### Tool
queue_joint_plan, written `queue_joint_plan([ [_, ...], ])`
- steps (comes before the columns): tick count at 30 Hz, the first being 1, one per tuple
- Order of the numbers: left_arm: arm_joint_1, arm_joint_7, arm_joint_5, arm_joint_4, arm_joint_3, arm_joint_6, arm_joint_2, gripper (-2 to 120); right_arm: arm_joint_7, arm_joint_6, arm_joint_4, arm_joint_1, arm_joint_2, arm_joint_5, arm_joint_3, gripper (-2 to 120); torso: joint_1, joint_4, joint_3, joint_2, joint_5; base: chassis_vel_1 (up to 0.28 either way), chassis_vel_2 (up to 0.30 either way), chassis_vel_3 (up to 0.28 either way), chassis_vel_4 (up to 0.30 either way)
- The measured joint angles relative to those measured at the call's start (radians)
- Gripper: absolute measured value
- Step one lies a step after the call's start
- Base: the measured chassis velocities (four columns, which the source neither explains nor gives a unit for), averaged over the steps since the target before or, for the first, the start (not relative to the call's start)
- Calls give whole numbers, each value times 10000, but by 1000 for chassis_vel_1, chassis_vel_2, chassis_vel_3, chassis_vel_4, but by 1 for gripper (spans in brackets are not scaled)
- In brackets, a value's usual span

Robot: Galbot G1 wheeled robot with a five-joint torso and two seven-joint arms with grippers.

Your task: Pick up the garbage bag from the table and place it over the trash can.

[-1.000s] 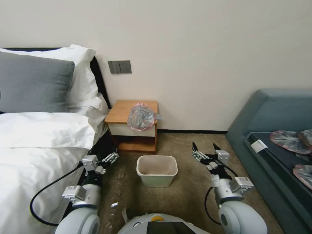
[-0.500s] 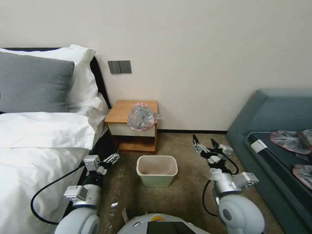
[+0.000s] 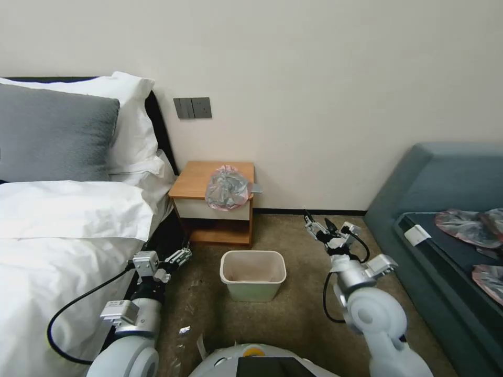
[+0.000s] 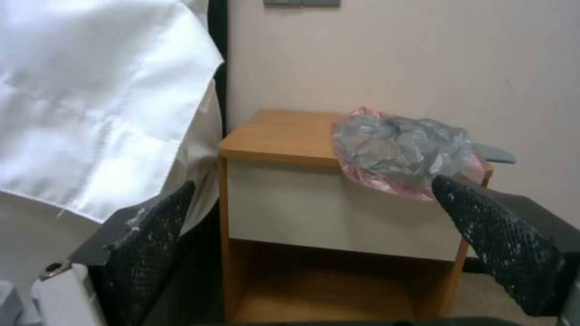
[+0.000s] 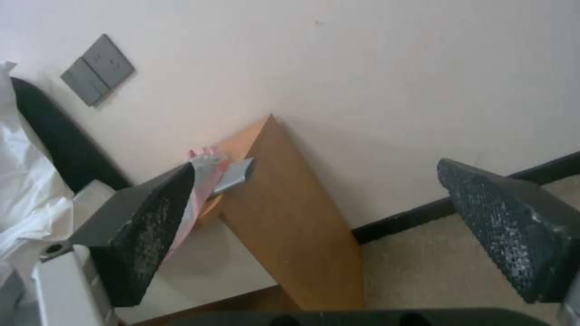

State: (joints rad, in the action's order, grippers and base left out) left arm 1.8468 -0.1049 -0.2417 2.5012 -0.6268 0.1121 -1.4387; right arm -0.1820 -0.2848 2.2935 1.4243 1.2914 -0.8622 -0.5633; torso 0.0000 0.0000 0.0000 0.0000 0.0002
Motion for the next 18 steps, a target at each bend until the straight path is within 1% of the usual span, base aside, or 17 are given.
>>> queue_joint_plan([
  [2, 7, -42, -1, -2, -17, 2, -22, 100, -45, -2, -515, -475, -176, -384, 154, 100, 0, 0, 0, 0, -1, 0, 0, 0, 0],
  [3, 7, -42, -1, -2, -17, 2, -22, 100, -45, -2, -515, -475, -176, -384, 154, 100, 0, 0, 0, 0, -1, 0, 0, 0, 0],
  [5, -9, -57, -1, -5, -22, 7, -20, 100, -180, -28, -961, -1035, -204, -968, 348, 100, 0, -5, 0, 0, -1, 0, 0, 0, 0],
  [7, -34, -62, -1, -6, -24, 15, -18, 100, -442, -81, -1383, -1667, -185, -1764, 571, 100, 1, 1, 1, 0, 0, 0, 0, 0, 0],
  [8, -34, -62, -1, -6, -24, 15, -18, 100, -442, -81, -1383, -1667, -185, -1764, 571, 100, 1, 1, 1, 0, 0, 0, 0, 0, 0],
  [10, -46, -63, -1, -7, -30, 21, -29, 100, -785, -175, -1778, -2358, -148, -2733, 725, 100, 1, -2, 1, 0, -2, 0, 0, 0, 0],
  [13, 0, -63, 0, -10, -61, 26, -68, 100, -1384, -369, -2423, -3349, -70, -4487, 860, 100, 1, 2, 1, 0, -2, 0, 0, 0, 0],
  [14, 0, -63, 0, -10, -61, 26, -68, 100, -1384, -369, -2423, -3349, -70, -4487, 860, 100, 1, 2, 1, 0, -2, 0, 0, 0, 0],
  [17, 52, -63, 0, -10, -101, 28, -98, 100, -1960, -555, -3022, -4083, 15, -5978, 971, 100, 1, 0, 1, 0, -2, 0, 0, 0, 0],
  [18, 52, -63, 0, -10, -101, 28, -98, 100, -1960, -555, -3022, -4083, 15, -5978, 971, 100, 1, 0, 1, 0, -2, 0, 0, 0, 0],
])
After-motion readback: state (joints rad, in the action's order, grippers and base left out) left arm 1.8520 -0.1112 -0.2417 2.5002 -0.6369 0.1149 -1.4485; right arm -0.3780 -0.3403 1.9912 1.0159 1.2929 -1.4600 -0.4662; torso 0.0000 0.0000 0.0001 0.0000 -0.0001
